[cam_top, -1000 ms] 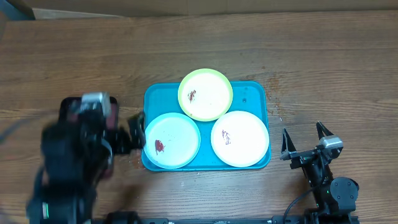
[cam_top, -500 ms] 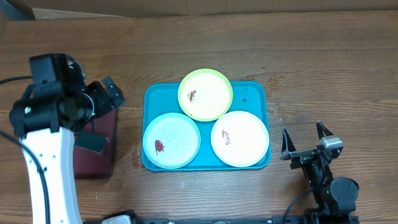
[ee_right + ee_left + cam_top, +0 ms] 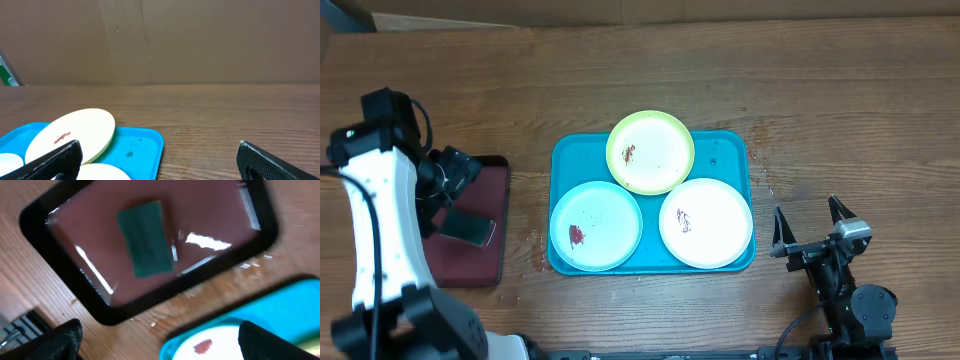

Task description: Clean dirty plates on tray and stack at the side

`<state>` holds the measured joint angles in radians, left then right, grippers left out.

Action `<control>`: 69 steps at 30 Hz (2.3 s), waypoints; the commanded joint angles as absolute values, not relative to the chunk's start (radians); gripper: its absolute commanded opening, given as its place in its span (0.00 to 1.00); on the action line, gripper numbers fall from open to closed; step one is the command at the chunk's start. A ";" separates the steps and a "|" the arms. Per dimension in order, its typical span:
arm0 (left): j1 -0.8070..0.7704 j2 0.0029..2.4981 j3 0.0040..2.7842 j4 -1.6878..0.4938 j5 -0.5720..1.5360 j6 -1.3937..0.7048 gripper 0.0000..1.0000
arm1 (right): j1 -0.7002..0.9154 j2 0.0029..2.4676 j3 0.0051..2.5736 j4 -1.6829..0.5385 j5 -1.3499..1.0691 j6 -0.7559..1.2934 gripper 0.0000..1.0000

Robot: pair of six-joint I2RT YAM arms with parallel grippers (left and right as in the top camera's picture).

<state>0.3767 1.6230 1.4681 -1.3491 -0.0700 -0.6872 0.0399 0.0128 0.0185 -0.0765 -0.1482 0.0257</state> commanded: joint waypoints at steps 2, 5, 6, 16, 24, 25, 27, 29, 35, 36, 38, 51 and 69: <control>0.382 1.741 1.457 -1.346 -0.164 -0.767 1.00 | 0.036 0.003 0.008 -0.073 -0.135 0.022 1.00; 0.393 1.812 1.457 -1.346 -0.159 -0.809 1.00 | 0.036 0.003 0.008 -0.072 -0.135 0.022 1.00; 0.399 1.832 1.457 -1.346 -0.155 -0.820 1.00 | 0.036 0.003 0.008 -0.073 -0.135 0.022 1.00; 0.502 1.964 1.451 -1.326 -0.110 -0.813 1.00 | 0.036 0.003 0.008 -0.072 -0.135 0.022 1.00; 0.518 1.964 1.325 -1.095 0.140 -0.570 1.00 | 0.036 0.003 0.008 -0.072 -0.135 0.022 1.00; 0.518 1.964 1.307 -1.075 0.150 -0.568 1.00 | 0.036 0.003 0.008 -0.072 -0.135 0.022 1.00; 0.518 1.964 1.278 -1.044 0.148 -0.568 1.00 | 0.036 0.003 0.008 -0.072 -0.135 0.022 1.00; 0.519 1.964 1.258 -1.022 0.146 -0.567 1.00 | 0.036 0.003 0.008 -0.073 -0.135 0.022 1.00; 0.519 1.964 1.250 -1.015 0.100 -0.567 1.00 | 0.036 0.003 0.008 -0.072 -0.135 0.022 1.00; 0.519 1.964 1.246 -1.015 0.101 -0.568 1.00 | 0.036 0.003 0.008 -0.072 -0.135 0.022 1.00; 0.519 1.964 1.235 -1.013 0.101 -0.575 0.90 | 0.036 0.003 0.008 -0.072 -0.135 0.022 1.00; 0.519 1.964 1.179 -0.963 0.100 -0.583 0.04 | 0.036 0.003 0.008 -0.072 -0.135 0.022 1.00; 0.517 1.964 1.179 -1.005 0.100 -0.576 0.16 | 0.036 0.003 0.008 -0.072 -0.135 0.022 1.00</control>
<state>0.5190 1.9411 1.2015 -1.0187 0.1184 -0.5884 0.0395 0.0128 0.0185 -0.0761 -0.1482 0.0254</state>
